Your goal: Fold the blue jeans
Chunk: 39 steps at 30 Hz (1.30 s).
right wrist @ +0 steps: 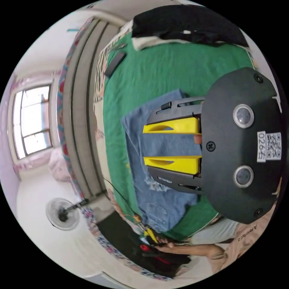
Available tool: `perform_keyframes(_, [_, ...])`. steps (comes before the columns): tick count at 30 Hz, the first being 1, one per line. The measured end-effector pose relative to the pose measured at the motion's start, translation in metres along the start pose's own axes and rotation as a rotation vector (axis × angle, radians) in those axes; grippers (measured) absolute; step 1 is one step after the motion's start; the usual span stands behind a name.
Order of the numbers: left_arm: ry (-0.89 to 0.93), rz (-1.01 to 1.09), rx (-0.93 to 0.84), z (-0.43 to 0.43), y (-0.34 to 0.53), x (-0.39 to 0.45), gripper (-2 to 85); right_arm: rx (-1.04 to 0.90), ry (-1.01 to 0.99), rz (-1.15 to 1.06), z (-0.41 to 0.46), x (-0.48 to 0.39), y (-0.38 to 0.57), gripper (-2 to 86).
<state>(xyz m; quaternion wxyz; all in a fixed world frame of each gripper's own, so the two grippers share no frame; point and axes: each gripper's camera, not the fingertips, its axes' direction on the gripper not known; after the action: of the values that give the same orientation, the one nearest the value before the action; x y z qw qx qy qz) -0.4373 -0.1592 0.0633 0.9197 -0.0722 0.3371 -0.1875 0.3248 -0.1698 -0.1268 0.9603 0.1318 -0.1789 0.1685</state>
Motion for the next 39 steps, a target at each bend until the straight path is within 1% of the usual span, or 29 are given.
perform_keyframes(1, [-0.07,0.021,-0.057,0.013,-0.004,0.01,21.5,-0.046,-0.04,-0.064,0.014,-0.015,-0.004,10.5])
perform_keyframes(2, [-0.115,0.035,-0.076,0.018,-0.006,0.016,22.3,-0.09,-0.063,-0.102,0.028,-0.03,-0.006,11.4])
perform_keyframes(3, [-0.209,0.068,-0.102,0.026,-0.008,0.027,23.0,-0.107,-0.077,-0.122,0.035,-0.036,-0.007,11.8])
perform_keyframes(6, [-0.413,0.143,-0.151,0.046,-0.011,0.05,21.6,-0.233,-0.068,-0.211,0.072,-0.066,-0.008,14.7])
perform_keyframes(7, [-0.507,0.16,-0.155,0.054,-0.011,0.055,19.7,-0.303,-0.025,-0.253,0.091,-0.076,-0.005,15.5])
perform_keyframes(8, [-0.539,0.167,-0.161,0.058,-0.011,0.057,18.7,-0.353,0.086,-0.307,0.106,-0.083,-0.001,15.0])
perform_keyframes(10, [-0.627,0.199,-0.18,0.067,-0.013,0.064,16.5,-0.332,0.195,-0.391,0.107,-0.095,0.0,12.9])
perform_keyframes(11, [-0.636,0.21,-0.18,0.068,-0.013,0.066,15.6,-0.348,0.207,-0.38,0.102,-0.097,-0.004,8.5])
perform_keyframes(13, [-0.6,0.246,-0.15,0.064,-0.013,0.07,10.6,-0.324,0.245,-0.408,0.09,-0.096,-0.008,1.0])
perform_keyframes(14, [-0.584,0.251,-0.141,0.062,-0.013,0.07,9.1,-0.306,0.265,-0.411,0.079,-0.093,-0.011,-0.4])
perform_keyframes(15, [-0.518,0.249,-0.11,0.056,-0.013,0.069,6.1,-0.289,0.283,-0.41,0.072,-0.09,-0.012,-0.6])
perform_keyframes(18, [-0.426,0.207,-0.033,0.038,-0.014,0.065,4.8,-0.169,0.452,-0.398,0.016,-0.069,-0.023,-1.1])
perform_keyframes(20, [-0.368,0.202,0.023,0.023,-0.016,0.065,4.5,-0.057,0.548,-0.333,-0.04,-0.031,-0.032,-1.2])
perform_keyframes(21, [-0.335,0.207,0.052,0.012,-0.018,0.066,4.3,-0.041,0.578,-0.314,-0.052,-0.019,-0.034,-1.2])
perform_keyframes(23, [-0.317,0.232,0.077,-0.001,-0.021,0.068,4.3,-0.021,0.725,-0.23,-0.098,0.037,-0.041,-1.2])
perform_keyframes(24, [-0.335,0.251,0.076,-0.005,-0.024,0.069,4.3,-0.023,0.767,-0.204,-0.107,0.052,-0.042,-1.2])
perform_keyframes(26, [-0.369,0.268,0.052,-0.005,-0.031,0.066,4.6,-0.047,0.919,-0.083,-0.14,0.123,-0.048,-1.2])
perform_keyframes(27, [-0.361,0.273,0.013,0.001,-0.037,0.059,5.4,-0.068,0.944,-0.035,-0.144,0.144,-0.049,-1.2])
perform_keyframes(29, [-0.336,0.246,-0.058,0.009,-0.045,0.045,7.6,-0.26,0.968,0.175,-0.148,0.229,-0.047,-1.3])
perform_keyframes(30, [-0.346,0.212,-0.085,0.009,-0.049,0.036,10.9,-0.302,0.998,0.229,-0.149,0.246,-0.044,-1.3])
perform_keyframes(31, [-0.333,0.203,-0.07,0.002,-0.051,0.031,15.5,-0.331,1.05,0.269,-0.153,0.266,-0.036,-1.2])
perform_keyframes(33, [-0.318,0.221,0.007,-0.014,-0.051,0.032,16.7,-0.201,0.977,0.267,-0.167,0.271,-0.028,-0.6])
perform_keyframes(35, [-0.277,0.248,0.038,-0.022,-0.056,0.035,16.3,-0.05,0.717,0.205,-0.176,0.264,-0.021,2.0])
perform_keyframes(36, [-0.236,0.264,0.023,-0.021,-0.063,0.036,16.2,-0.029,0.648,0.185,-0.176,0.261,-0.02,3.0])
perform_keyframes(38, [-0.171,0.284,-0.027,-0.008,-0.074,0.039,16.2,-0.01,0.407,0.064,-0.168,0.249,-0.017,6.7])
perform_keyframes(39, [-0.136,0.302,-0.068,0.004,-0.081,0.041,16.6,-0.023,0.359,0.024,-0.165,0.246,-0.016,7.2])
